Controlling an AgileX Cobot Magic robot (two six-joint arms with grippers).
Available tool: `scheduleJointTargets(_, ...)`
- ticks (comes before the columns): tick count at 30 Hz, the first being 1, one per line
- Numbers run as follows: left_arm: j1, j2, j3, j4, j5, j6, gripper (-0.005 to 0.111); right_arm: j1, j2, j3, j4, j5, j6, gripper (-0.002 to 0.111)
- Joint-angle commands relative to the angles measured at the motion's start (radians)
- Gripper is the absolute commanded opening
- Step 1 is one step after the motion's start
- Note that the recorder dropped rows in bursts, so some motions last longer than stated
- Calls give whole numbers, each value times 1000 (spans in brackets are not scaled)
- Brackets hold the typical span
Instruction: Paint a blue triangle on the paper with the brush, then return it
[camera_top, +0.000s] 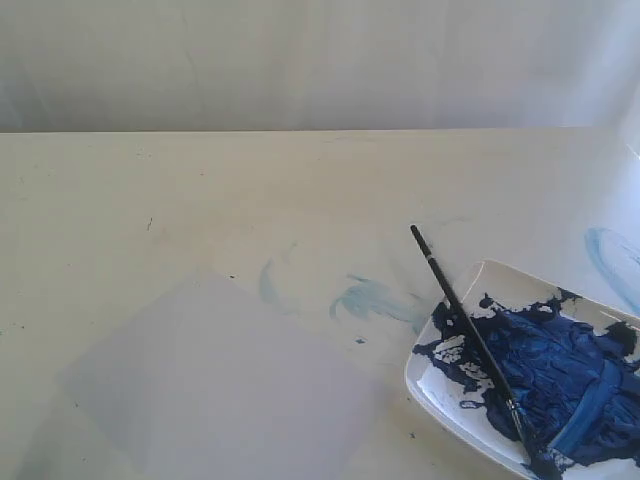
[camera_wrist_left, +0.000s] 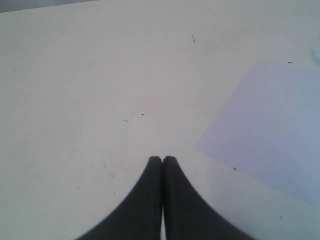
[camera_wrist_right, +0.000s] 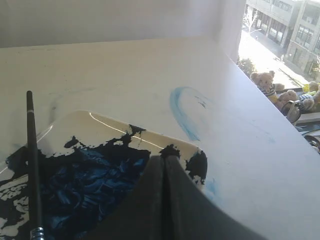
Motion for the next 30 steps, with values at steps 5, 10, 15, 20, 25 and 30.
scheduleJointTargets(5, -3, -5, 2, 1, 2, 3, 0, -2, -4, 2, -7, -7, 3, 0)
scheduleJointTargets(10, -3, -5, 2, 1, 2, 3, 0, -2, -4, 2, -7, -7, 3, 0)
scheduleJointTargets(15, -3, -5, 2, 1, 2, 3, 0, -2, -4, 2, -7, -144, 3, 0)
scheduleJointTargets(20, -3, -5, 2, 1, 2, 3, 0, -2, -4, 2, -7, -530, 6, 0)
scheduleJointTargets(25, -3, -5, 2, 1, 2, 3, 0, -2, -4, 2, 4, -874, 337, 0)
scheduleJointTargets(30, -3, -5, 2, 1, 2, 3, 0, -2, 10, -62, -110, -653, 502, 0)
